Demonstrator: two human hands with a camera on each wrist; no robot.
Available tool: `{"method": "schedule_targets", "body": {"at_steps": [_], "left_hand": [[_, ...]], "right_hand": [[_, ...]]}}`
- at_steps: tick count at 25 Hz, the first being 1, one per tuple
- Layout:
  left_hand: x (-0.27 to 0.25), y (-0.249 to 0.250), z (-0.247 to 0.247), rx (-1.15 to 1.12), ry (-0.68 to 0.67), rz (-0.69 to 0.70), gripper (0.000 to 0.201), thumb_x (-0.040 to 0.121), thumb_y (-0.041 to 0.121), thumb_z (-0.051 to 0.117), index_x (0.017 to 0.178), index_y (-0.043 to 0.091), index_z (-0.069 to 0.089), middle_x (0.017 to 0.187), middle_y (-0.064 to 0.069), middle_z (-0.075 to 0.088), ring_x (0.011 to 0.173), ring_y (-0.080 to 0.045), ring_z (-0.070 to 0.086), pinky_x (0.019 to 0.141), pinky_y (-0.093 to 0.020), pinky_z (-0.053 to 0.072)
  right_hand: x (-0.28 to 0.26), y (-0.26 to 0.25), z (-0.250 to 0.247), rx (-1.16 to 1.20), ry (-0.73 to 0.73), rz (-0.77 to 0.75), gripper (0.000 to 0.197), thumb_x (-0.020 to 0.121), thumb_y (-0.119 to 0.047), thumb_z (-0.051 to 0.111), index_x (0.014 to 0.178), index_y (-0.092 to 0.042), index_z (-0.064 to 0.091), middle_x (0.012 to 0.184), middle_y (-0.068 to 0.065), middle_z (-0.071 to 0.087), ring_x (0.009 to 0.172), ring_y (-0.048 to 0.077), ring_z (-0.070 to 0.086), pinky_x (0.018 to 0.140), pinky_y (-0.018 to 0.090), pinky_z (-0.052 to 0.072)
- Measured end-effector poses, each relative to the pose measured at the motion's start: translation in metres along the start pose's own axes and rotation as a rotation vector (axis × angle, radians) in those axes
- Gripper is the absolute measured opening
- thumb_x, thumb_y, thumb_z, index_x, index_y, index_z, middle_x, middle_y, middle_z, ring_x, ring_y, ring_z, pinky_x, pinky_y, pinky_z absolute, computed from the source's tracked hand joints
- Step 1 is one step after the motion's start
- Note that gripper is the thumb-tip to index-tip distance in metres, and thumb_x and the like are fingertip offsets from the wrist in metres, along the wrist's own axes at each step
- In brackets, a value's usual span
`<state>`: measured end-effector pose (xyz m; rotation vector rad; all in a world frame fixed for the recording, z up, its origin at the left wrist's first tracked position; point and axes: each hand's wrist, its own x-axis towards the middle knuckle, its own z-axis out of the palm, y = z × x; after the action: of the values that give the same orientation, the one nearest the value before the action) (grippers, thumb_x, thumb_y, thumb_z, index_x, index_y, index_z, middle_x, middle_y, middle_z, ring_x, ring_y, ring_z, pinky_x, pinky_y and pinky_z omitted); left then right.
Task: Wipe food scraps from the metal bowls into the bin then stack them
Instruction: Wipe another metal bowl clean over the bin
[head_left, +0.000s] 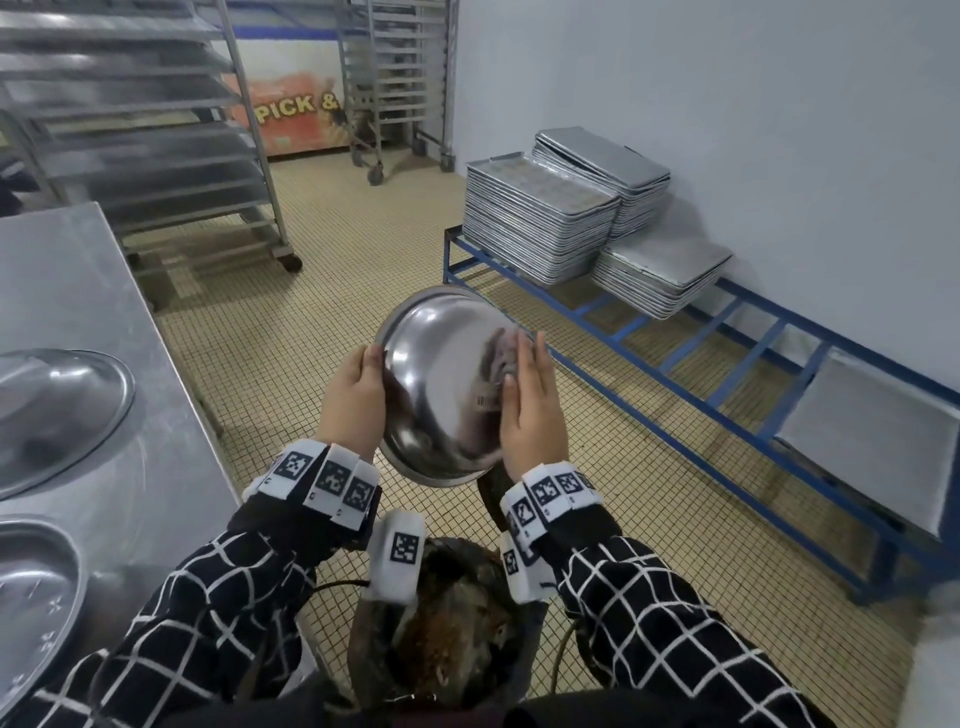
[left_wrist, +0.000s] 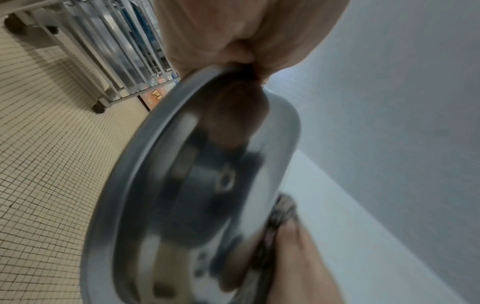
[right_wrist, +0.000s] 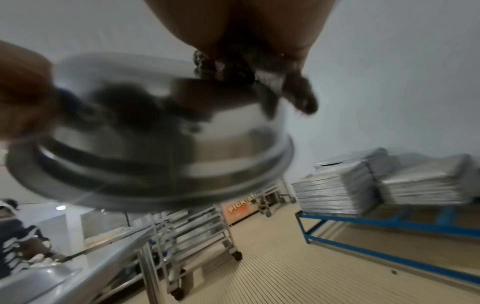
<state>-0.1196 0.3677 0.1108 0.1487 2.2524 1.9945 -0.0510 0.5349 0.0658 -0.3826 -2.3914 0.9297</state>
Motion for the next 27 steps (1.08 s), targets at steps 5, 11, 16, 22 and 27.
{"method": "schedule_targets", "body": {"at_steps": [5, 11, 16, 22, 27], "left_hand": [[-0.001, 0.001, -0.001, -0.004, 0.062, -0.005, 0.030, 0.102, 0.033, 0.035, 0.099, 0.014, 0.058, 0.087, -0.003, 0.059, 0.082, -0.019, 0.057, 0.073, -0.028, 0.046], [-0.014, -0.003, 0.008, 0.014, -0.011, -0.025, 0.025, 0.103, 0.032, 0.035, 0.093, 0.022, 0.056, 0.094, -0.005, 0.061, 0.087, -0.021, 0.059, 0.080, -0.032, 0.050], [-0.015, 0.001, 0.003, -0.065, -0.026, -0.055, 0.024, 0.102, 0.035, 0.037, 0.095, 0.029, 0.059, 0.098, -0.002, 0.064, 0.094, -0.020, 0.061, 0.088, -0.036, 0.048], [-0.006, -0.013, -0.004, 0.115, 0.047, -0.025, 0.031, 0.103, 0.033, 0.034, 0.100, 0.013, 0.058, 0.097, -0.011, 0.062, 0.084, -0.020, 0.056, 0.081, -0.034, 0.048], [-0.012, -0.027, -0.001, 0.361, -0.050, 0.000, 0.030, 0.103, 0.031, 0.032, 0.092, 0.013, 0.053, 0.083, -0.006, 0.057, 0.075, -0.020, 0.053, 0.067, -0.025, 0.042]], "right_hand": [[-0.049, -0.002, 0.010, 0.006, -0.167, 0.003, 0.055, 0.100, -0.036, 0.025, 0.146, -0.030, -0.005, 0.158, -0.008, 0.002, 0.143, 0.017, 0.020, 0.108, 0.037, 0.037], [-0.029, -0.045, 0.012, 0.124, -0.108, -0.167, 0.054, 0.100, -0.035, 0.025, 0.147, -0.026, -0.001, 0.156, -0.012, 0.002, 0.144, 0.002, 0.001, 0.118, 0.031, 0.016], [0.010, -0.019, -0.010, 0.117, -0.007, 0.125, 0.054, 0.100, -0.033, 0.031, 0.150, -0.029, 0.011, 0.153, -0.001, 0.028, 0.128, 0.022, 0.046, 0.085, 0.023, 0.045], [-0.039, 0.021, -0.002, 0.033, -0.101, 0.216, 0.033, 0.100, -0.028, 0.041, 0.129, -0.020, 0.054, 0.093, -0.005, 0.066, 0.087, 0.013, 0.065, 0.077, 0.028, 0.055], [-0.037, 0.019, -0.019, -0.096, -0.018, 0.305, 0.025, 0.093, -0.039, 0.052, 0.087, -0.018, 0.064, 0.079, -0.005, 0.060, 0.073, 0.009, 0.056, 0.056, 0.015, 0.040]]}}
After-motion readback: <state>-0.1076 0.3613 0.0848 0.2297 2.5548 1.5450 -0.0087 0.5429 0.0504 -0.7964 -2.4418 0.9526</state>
